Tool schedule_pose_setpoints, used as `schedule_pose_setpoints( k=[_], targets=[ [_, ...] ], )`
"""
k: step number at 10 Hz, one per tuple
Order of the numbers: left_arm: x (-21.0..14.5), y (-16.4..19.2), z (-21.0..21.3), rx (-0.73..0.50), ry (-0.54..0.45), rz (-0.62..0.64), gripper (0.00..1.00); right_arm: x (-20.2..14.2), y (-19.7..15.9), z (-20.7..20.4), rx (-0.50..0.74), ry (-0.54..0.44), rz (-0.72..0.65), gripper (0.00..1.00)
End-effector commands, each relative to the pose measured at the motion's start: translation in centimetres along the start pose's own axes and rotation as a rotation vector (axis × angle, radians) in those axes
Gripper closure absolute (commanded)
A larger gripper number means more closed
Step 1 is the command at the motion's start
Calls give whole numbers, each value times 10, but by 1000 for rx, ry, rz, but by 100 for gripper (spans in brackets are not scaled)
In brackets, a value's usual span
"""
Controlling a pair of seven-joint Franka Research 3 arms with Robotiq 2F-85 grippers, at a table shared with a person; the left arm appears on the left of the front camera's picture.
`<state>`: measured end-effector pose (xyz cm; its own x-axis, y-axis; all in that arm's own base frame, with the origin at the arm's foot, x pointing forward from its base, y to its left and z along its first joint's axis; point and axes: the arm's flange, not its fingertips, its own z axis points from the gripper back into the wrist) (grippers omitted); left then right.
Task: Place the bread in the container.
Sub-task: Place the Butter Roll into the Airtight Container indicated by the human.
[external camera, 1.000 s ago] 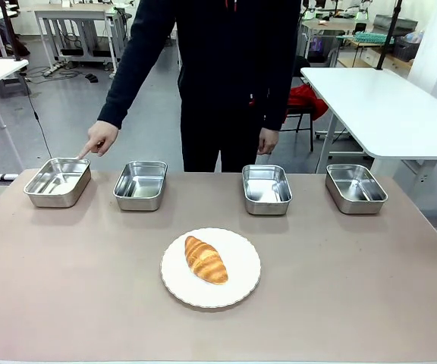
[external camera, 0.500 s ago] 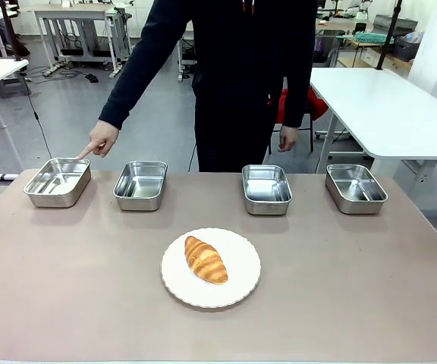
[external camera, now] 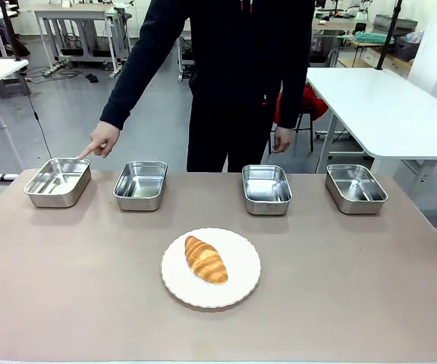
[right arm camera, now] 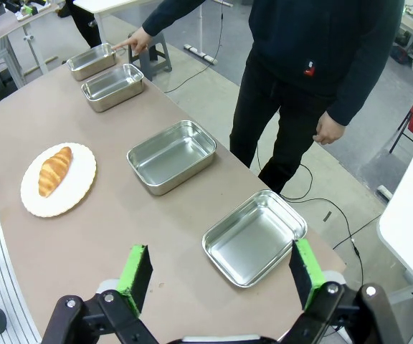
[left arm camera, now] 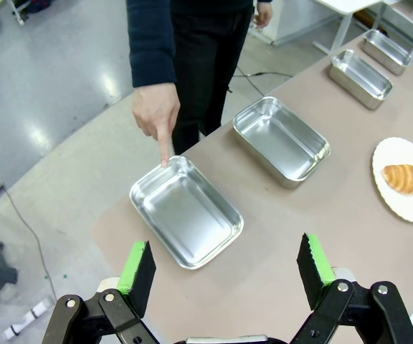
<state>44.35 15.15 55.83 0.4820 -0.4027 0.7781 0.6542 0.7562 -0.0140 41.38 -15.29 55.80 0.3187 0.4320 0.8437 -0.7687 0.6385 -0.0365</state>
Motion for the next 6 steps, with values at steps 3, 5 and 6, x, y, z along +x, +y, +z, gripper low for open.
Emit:
schedule_pose_setpoints(
  k=[3,5,6],
  targets=[
    [77,-108,-60,63,152,129,0,1,1,0,1,-3,4,0],
    [98,-151,-119,40,275,317,0,1,1,0,1,-3,4,0],
    [106,-179,-163,40,361,423,0,1,1,0,1,-3,4,0]
  ],
)
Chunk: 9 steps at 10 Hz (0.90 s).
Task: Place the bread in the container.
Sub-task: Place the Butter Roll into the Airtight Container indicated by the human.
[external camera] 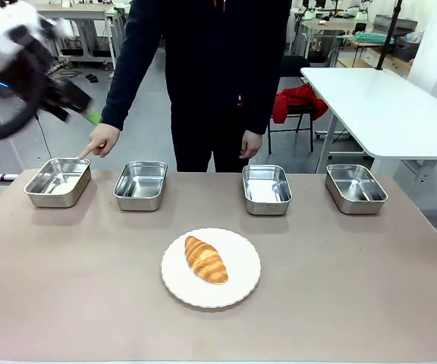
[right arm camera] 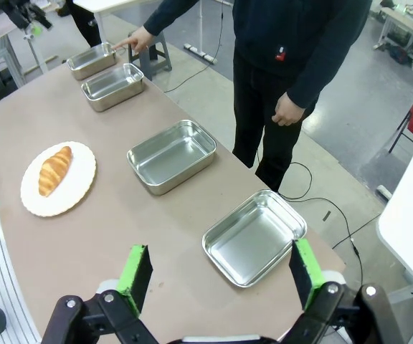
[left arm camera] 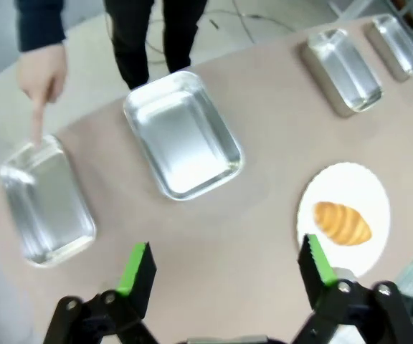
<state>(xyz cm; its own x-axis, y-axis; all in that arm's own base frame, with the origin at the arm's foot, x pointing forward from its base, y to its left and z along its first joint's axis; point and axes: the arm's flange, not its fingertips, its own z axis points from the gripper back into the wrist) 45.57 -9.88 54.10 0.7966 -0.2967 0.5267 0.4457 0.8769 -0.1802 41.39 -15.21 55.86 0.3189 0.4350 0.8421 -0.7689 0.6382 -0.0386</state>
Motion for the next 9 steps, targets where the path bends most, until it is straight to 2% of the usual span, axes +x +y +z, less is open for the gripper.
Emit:
schedule_pose_setpoints(
  k=[1,2,4,5,9],
  targets=[
    [12,-49,-55,-15,133,208,0,1,0,0,2,-6,2,0],
    [-2,-75,-89,12,179,280,0,1,0,0,2,-6,2,0],
    [-10,-87,-109,30,177,311,0,1,0,0,2,-6,2,0],
    [-13,-82,-101,6,188,246,0,1,0,0,2,-6,2,0],
    [-13,-82,-101,6,188,246,0,1,0,0,2,-6,2,0]
  ],
)
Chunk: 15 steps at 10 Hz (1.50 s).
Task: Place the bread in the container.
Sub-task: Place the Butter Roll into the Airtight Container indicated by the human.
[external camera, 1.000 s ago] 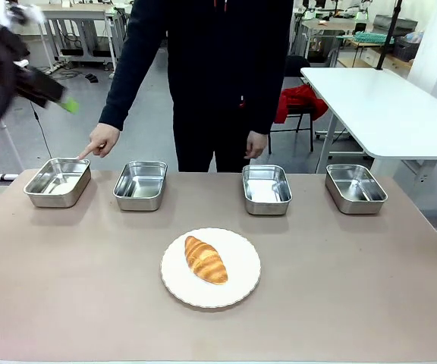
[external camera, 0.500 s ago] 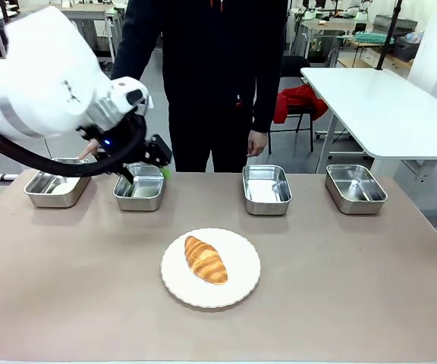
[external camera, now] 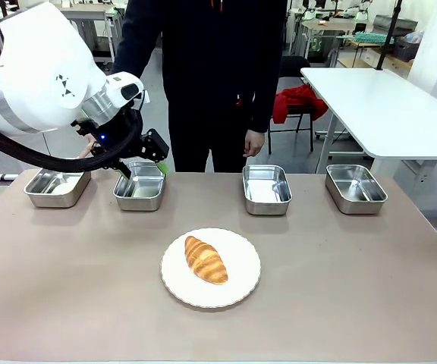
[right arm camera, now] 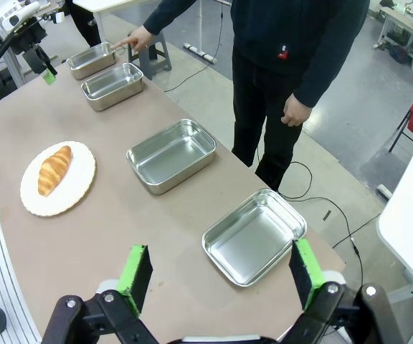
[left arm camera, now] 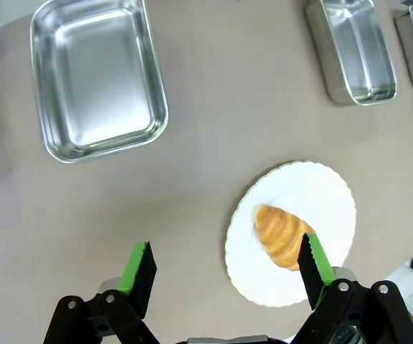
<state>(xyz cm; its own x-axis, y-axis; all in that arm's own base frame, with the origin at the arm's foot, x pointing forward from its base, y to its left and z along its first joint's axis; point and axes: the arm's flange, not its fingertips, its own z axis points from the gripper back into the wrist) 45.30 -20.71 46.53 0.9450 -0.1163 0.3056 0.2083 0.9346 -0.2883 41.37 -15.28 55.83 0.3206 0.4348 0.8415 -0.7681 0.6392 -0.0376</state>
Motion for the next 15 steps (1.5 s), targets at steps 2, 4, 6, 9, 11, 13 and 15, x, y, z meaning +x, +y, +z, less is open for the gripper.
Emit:
schedule_pose_setpoints(
  k=[2,4,6,9,11,13,15],
  targets=[
    [-6,-35,-24,13,31,16,0,1,1,0,2,-7,4,0],
    [-15,-82,-51,75,112,240,0,1,1,0,2,-7,4,0],
    [-31,-101,-77,177,125,430,0,1,1,0,2,-7,4,0],
    [-57,-131,-93,155,172,525,0,1,1,0,2,-7,4,0],
    [-67,-133,-117,164,207,638,0,1,1,0,2,-7,4,0],
    [-73,-131,-131,195,265,611,0,1,1,0,2,-7,4,0],
    [-78,-129,-128,195,241,608,0,1,1,0,2,-7,4,0]
  ],
)
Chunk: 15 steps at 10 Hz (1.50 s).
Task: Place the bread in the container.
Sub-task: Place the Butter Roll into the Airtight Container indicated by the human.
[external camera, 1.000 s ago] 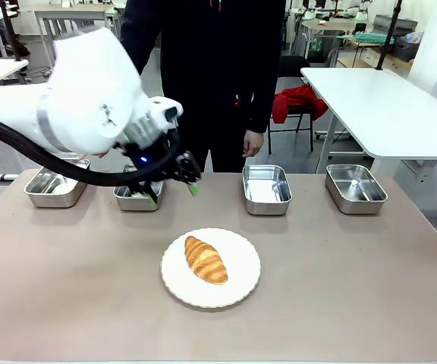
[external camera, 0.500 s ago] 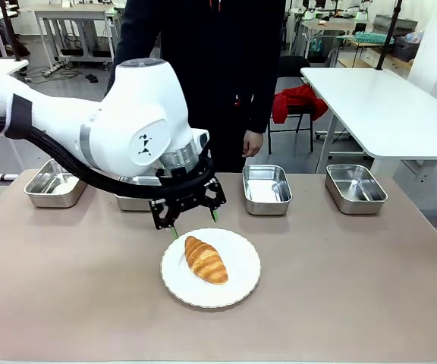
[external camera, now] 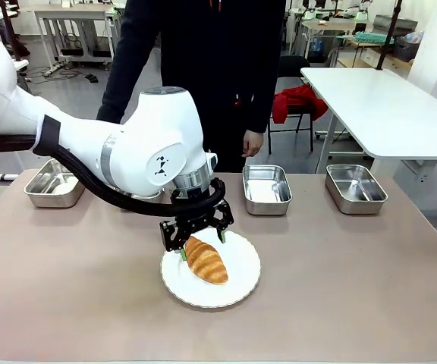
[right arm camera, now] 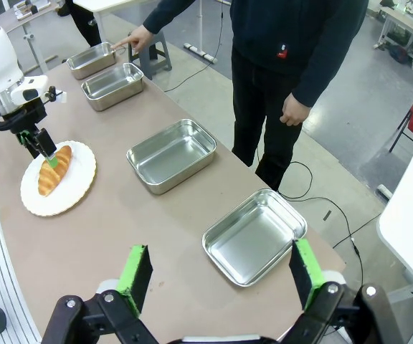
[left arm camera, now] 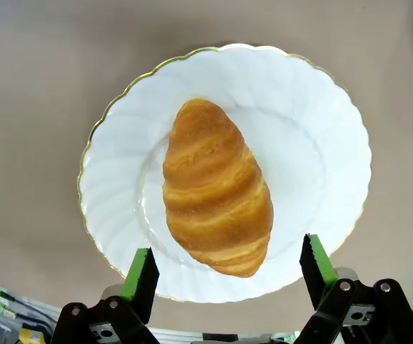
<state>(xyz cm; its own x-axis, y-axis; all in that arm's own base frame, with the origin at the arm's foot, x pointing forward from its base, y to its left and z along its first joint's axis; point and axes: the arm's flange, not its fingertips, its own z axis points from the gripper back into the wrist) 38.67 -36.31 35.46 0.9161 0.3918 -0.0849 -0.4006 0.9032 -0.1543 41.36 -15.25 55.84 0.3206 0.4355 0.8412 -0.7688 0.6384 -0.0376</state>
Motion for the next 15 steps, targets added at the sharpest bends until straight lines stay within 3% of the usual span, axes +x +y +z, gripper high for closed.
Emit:
schedule_pose_setpoints(
  k=[1,6,15],
  targets=[
    [-2,1,8,-15,-10,5,0,1,0,0,2,-8,3,0],
    [-13,-4,-15,31,-33,40,0,1,0,0,2,-8,3,0],
    [2,-1,-44,58,-60,26,0,1,0,0,2,-8,3,0]
  ],
)
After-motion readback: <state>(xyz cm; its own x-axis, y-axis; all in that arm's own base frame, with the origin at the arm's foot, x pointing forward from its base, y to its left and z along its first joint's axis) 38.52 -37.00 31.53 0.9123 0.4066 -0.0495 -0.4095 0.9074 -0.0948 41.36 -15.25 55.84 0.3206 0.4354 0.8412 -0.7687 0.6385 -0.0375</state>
